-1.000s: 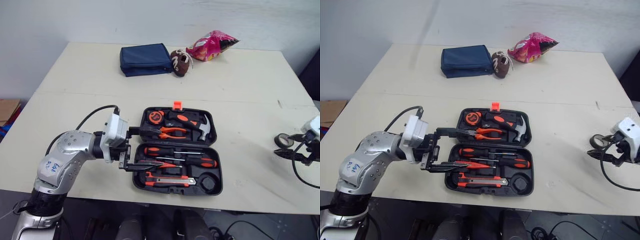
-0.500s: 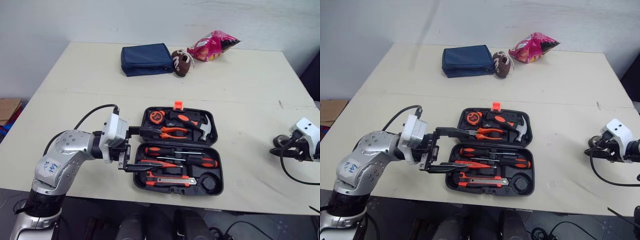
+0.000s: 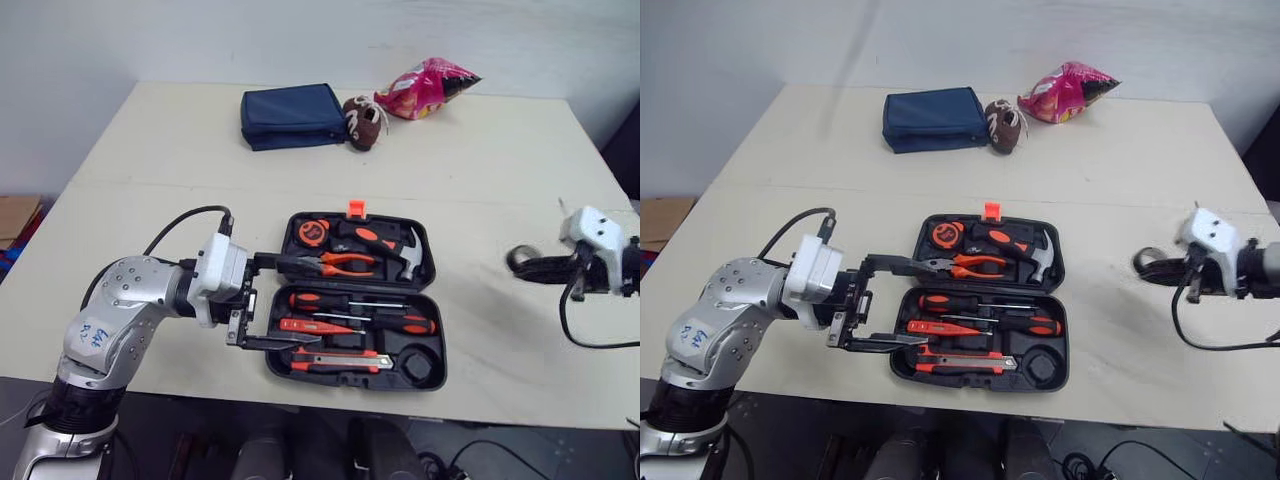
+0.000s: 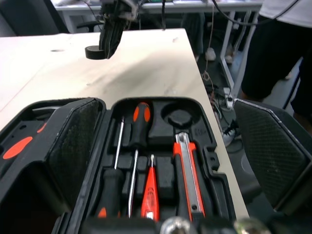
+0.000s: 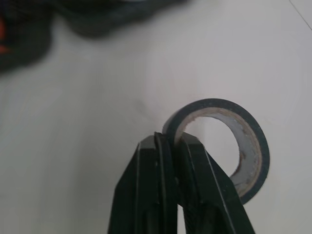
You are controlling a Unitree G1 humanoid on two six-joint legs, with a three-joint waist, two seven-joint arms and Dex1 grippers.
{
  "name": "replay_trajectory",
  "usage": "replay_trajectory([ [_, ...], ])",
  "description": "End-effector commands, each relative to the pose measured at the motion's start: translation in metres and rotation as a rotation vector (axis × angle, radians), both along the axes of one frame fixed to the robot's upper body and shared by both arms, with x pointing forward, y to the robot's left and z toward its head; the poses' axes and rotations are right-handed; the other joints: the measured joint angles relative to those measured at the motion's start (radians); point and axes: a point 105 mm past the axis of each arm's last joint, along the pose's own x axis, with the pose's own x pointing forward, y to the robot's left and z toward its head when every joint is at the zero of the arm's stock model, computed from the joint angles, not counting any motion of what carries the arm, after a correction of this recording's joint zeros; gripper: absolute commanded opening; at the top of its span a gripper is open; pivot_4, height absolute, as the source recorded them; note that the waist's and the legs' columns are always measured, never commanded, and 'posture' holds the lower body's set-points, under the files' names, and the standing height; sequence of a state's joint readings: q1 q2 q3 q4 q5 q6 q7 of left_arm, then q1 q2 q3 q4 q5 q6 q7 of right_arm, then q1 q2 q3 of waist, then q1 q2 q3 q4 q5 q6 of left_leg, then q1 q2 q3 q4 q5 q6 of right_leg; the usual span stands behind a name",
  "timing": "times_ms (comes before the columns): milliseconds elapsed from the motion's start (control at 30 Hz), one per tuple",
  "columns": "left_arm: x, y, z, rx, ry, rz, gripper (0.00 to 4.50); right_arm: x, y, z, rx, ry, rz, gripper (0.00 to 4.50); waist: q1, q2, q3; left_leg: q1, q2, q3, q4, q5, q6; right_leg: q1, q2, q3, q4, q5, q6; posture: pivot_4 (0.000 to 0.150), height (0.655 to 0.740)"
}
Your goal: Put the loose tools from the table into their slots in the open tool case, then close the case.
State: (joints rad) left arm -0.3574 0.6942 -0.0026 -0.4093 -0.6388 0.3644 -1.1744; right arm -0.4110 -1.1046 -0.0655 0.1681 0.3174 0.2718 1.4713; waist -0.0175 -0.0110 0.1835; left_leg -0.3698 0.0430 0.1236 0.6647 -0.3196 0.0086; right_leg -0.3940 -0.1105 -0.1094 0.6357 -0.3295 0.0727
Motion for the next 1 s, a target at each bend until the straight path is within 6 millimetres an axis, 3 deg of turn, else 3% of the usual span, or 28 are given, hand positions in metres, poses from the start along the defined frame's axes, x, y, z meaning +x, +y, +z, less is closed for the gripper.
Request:
replay_trajectory([
  [33,-0.002,0.004,0.001,0.031,-0.016,-0.023,4.5,-0.032,0.053,0.012,0.046,0.04,0.221,0.05,0.007,0.0,0.0,0.0,0.0,0.0,0.0,0.0,0.0,0.0,0.0,0.0,0.0,0.0,0.0,0.15,0.74],
  [167,-0.005,0.003,-0.002,0.035,0.0,-0.057,4.5,-0.056,0.081,0.004,0.05,0.098,0.332,0.05,0.017,0.0,0.0,0.0,0.0,-0.001,0.001,-0.001,0.001,0.001,-0.001,0.0,-0.001,0.0,0.0,0.15,0.74],
  [367,-0.002,-0.001,-0.002,0.029,-0.002,-0.024,4.5,-0.098,0.108,-0.031,0.045,0.247,0.448,0.05,0.038,0.0,0.0,-0.002,-0.001,-0.002,0.0,-0.003,0.003,0.002,-0.001,-0.002,-0.005,0.001,0.001,0.15,0.74],
  [633,0.001,0.003,-0.004,0.05,-0.036,0.02,4.5,-0.09,0.086,-0.056,-0.029,0.282,0.316,0.05,0.038,-0.001,0.0,-0.001,-0.002,-0.001,0.002,-0.003,0.005,0.002,-0.001,-0.001,-0.006,0.002,0.003,0.15,0.74],
  [1000,0.004,0.005,-0.005,0.052,-0.039,0.049,4.5,-0.082,0.076,-0.08,-0.115,0.321,0.235,0.05,0.039,-0.001,0.0,-0.001,-0.002,-0.001,0.002,-0.003,0.005,0.003,-0.001,-0.001,-0.006,0.002,0.003,0.15,0.74],
])
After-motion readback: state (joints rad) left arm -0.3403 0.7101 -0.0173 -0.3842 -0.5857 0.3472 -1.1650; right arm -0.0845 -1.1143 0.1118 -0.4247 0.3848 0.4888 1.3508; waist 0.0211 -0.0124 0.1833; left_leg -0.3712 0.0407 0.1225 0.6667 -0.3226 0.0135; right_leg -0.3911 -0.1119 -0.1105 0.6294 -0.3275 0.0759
